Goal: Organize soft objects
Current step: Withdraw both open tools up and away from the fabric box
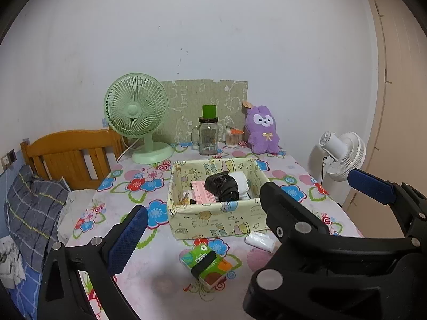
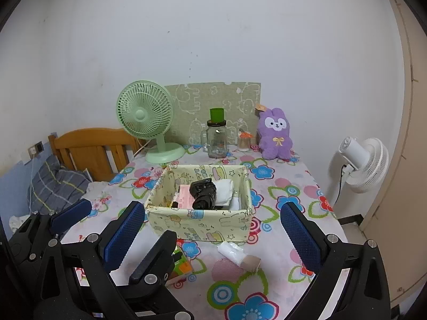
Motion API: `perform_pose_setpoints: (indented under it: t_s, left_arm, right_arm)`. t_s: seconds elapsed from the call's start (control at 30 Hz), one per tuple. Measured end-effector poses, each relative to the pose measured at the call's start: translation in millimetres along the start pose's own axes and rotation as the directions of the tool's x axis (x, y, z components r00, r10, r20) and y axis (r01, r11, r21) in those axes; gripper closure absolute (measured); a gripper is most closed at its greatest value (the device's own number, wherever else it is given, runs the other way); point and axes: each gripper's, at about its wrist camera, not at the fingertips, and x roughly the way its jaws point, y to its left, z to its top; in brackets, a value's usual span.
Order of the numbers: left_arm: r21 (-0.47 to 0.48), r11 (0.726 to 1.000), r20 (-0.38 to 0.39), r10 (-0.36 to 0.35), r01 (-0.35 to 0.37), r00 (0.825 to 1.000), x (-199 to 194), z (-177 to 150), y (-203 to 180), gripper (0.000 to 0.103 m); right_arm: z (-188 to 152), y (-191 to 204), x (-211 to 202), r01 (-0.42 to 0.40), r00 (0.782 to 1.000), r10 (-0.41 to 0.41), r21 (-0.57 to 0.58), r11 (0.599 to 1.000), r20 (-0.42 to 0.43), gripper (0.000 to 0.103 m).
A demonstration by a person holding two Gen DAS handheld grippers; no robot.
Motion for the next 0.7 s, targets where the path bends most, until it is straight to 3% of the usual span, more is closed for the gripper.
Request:
perform_pose_setpoints:
  t_s: [0.7]
  left_arm:
    - [0.006,1.0,-0.063,-0.01,0.01,0.998,24,-33,-8,0.0]
  right_arm:
    - [-36,-9,20,-0.004,0.998,0.005,0.014,1.0,-0.061,0.008]
